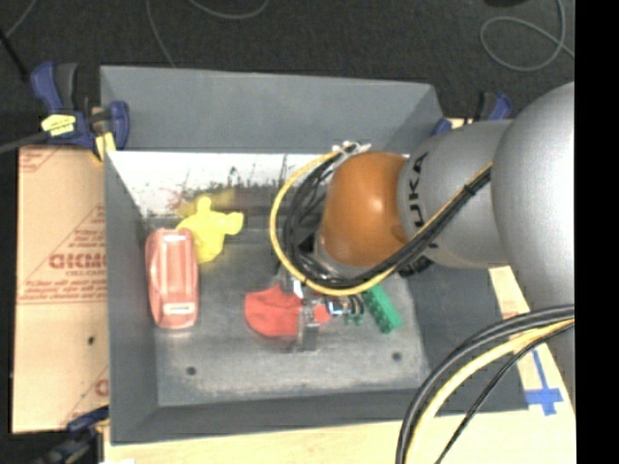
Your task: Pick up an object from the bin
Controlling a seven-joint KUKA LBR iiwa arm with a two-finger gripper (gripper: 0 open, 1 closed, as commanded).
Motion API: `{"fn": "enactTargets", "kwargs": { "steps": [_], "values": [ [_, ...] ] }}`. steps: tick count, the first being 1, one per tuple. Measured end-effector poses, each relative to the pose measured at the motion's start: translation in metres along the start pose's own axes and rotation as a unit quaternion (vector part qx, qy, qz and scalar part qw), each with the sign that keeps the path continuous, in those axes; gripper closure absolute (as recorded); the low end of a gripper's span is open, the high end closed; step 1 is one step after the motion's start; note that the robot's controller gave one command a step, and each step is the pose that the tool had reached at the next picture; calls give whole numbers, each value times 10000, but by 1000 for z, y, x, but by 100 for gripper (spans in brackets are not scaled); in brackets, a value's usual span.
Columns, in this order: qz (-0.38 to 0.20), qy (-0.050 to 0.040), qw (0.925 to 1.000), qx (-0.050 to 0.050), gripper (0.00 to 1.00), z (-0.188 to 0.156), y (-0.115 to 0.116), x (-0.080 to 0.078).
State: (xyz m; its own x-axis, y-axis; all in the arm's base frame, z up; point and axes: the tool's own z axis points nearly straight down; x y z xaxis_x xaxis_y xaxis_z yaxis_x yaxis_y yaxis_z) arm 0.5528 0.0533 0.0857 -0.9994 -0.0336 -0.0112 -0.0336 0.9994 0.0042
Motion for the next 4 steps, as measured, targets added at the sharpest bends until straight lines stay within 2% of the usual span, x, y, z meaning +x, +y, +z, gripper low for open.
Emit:
{"fn": "enactTargets", "kwargs": {
  "steps": [1,3,4],
  "values": [
    [541,-95,9985,-51,100,5,-3,-1],
    [544,-76,9985,-44,100,3,-4,0],
    [552,-18,9985,-20,100,-10,-6,4]
  ]
}}
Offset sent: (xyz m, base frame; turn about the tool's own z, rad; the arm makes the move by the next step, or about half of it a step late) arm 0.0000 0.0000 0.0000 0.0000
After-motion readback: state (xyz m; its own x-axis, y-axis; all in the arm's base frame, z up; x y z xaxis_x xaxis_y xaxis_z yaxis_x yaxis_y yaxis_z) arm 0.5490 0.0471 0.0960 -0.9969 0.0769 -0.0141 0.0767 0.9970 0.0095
